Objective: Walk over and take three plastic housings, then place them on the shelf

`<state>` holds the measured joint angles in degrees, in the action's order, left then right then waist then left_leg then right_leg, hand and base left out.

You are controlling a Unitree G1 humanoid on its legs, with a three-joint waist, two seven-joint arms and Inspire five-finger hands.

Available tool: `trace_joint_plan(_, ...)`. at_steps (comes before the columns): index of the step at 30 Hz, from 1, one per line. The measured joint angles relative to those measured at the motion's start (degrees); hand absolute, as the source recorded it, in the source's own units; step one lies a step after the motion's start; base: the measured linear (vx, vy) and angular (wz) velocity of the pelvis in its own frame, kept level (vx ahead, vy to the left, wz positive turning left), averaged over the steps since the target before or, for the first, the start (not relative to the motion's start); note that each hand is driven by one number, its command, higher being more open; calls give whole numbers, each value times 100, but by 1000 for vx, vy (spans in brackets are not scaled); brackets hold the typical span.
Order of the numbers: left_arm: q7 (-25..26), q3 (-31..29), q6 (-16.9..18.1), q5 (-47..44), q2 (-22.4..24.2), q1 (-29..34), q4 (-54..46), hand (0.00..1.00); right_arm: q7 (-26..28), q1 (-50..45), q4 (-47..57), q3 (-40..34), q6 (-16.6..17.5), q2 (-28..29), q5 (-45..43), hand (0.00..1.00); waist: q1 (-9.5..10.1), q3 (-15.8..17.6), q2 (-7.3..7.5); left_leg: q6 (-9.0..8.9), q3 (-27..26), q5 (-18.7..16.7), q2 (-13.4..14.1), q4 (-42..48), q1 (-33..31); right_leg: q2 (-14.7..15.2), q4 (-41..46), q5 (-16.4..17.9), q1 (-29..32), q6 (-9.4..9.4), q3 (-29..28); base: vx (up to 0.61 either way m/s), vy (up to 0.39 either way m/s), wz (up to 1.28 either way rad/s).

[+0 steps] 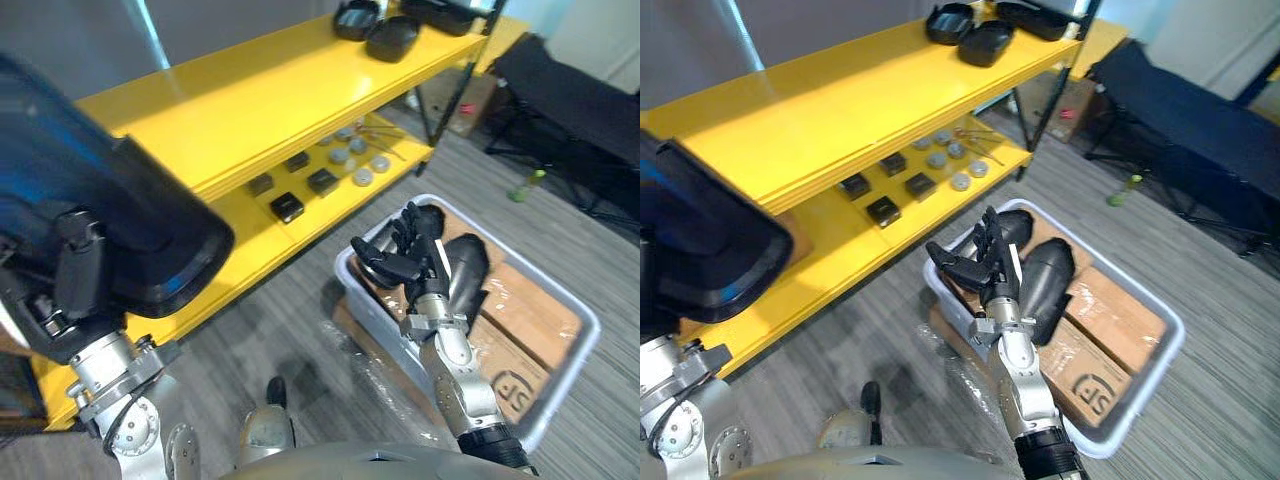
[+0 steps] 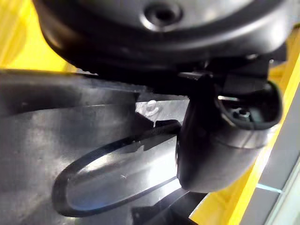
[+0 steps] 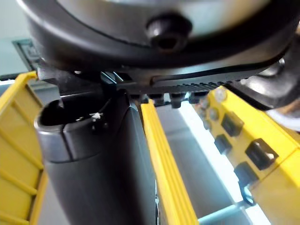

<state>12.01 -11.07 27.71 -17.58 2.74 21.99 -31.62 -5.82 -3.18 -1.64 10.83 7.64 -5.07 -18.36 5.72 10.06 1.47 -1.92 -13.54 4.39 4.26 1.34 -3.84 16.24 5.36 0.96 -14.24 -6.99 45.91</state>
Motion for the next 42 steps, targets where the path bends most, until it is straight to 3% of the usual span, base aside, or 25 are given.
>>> trace_joint_plan(3,-506,362,-2,-39,-276,-44,2,0,234,-54,11,81,124,76,6,100,-68,2,-5,109,65,-52,-151,-113,24,232,399,-4,153,6,-309,4,155,16)
trace_joint_plan(6,-1184,958,-11,-107,-648,-295,110,0,267,-124,14,111,179,72,10,100,-195,7,-13,206,429,77,-273,-341,15,306,818,20,347,35,-1037,38,74,59)
trace_joint_plan(8,-1406,1226,-12,-105,-790,-489,220,0,279,-166,15,159,255,73,-15,100,-220,9,-23,264,616,202,-291,-382,-63,155,718,220,336,239,-1245,48,-36,42)
trace_joint_plan(10,-1387,1355,-40,-104,-833,-601,329,0,403,-158,67,183,313,71,-62,100,-227,10,-36,196,736,354,-296,-307,-254,-8,345,216,270,250,-1314,39,-102,29)
trace_joint_plan(14,-1253,1558,-155,-165,-812,-514,573,0,614,-231,274,191,313,-36,-106,100,-260,51,-129,124,786,499,-226,-179,-344,-165,313,355,157,39,-1335,-19,-108,21)
trace_joint_plan(20,-958,1750,-170,-25,-810,-328,607,0,837,-261,482,339,391,-223,-264,100,-241,94,-208,-16,853,500,-113,-116,-383,-242,579,924,173,-8,-1489,-93,-83,6)
trace_joint_plan(22,-839,1724,-170,30,-797,-329,607,0,821,-251,478,420,426,-223,-277,100,-168,134,-232,-84,852,401,-113,153,-531,-220,587,1113,177,-119,-1488,-129,-23,1)
trace_joint_plan(24,-718,1650,-166,128,-745,-320,593,0,798,-172,422,545,497,-224,-303,100,-86,294,-319,-59,831,113,-7,818,-775,-128,833,1273,223,-114,-1478,-150,53,0)
trace_joint_plan(26,-677,1449,-166,214,-717,-319,581,0,734,-9,343,748,576,-215,-296,100,26,380,-426,26,830,-495,155,2085,-1211,-116,1160,1456,201,-176,-1528,-85,98,-5)
trace_joint_plan(28,-699,1307,-166,245,-717,-319,536,0,662,67,338,840,628,-171,-271,100,122,388,-376,72,826,-908,120,2691,-1366,-2,1292,1576,104,-204,-1528,43,197,-2)
trace_joint_plan(30,-724,1138,-167,251,-735,-319,430,0,640,142,334,900,680,-99,-254,100,255,375,-272,201,735,-1325,5,3053,-1409,139,1264,1663,-33,-6,-1551,121,213,2)
trace_joint_plan(31,-721,1022,-167,278,-727,-331,408,0,640,141,306,904,695,-30,-243,100,259,309,-147,253,724,-1490,-153,3029,-1346,236,1440,1615,-65,538,-1568,133,114,24)
trace_joint_plan(32,-698,1001,-169,324,-700,-357,410,0,639,164,293,896,722,-30,-244,100,237,276,-159,307,768,-1522,-206,3030,-1345,320,1744,1412,50,784,-1620,304,311,46)
trace_joint_plan(33,-458,937,-172,650,-710,-365,404,0,636,189,230,882,819,-21,-247,100,210,208,-194,408,851,-1556,-313,2931,-1314,535,2568,849,529,1011,-1817,324,351,47)
trace_joint_plan(34,-176,759,-175,1189,-814,-392,402,0,635,208,223,876,868,26,-244,100,195,187,-148,481,880,-1579,-410,2740,-1169,667,3330,461,963,1047,-2221,332,369,43)
trace_joint_plan(36,301,579,-278,1684,-961,-421,407,0,606,251,223,878,987,78,-229,100,175,184,-133,587,1020,-1599,-532,2464,-868,477,4231,744,1494,828,-2632,294,229,28)
trace_joint_plan(38,573,522,-284,1646,-947,-421,418,0,508,362,223,857,1080,58,-202,100,170,194,-164,584,1090,-1523,-620,2099,-448,232,4273,1076,1795,673,-2637,302,181,21)
trace_joint_plan(41,916,427,-286,1718,-947,-482,427,0,497,784,269,508,1101,4,-69,100,126,152,-225,606,1233,-1444,-768,1718,-57,-312,2944,1189,2366,564,-2766,289,121,44)
trace_joint_plan(42,1027,455,-287,1858,-948,-516,471,0,499,869,342,319,1124,-20,-137,100,45,132,-245,624,1377,-1431,-855,1712,-15,-517,2308,1078,2525,386,-3137,280,63,98)
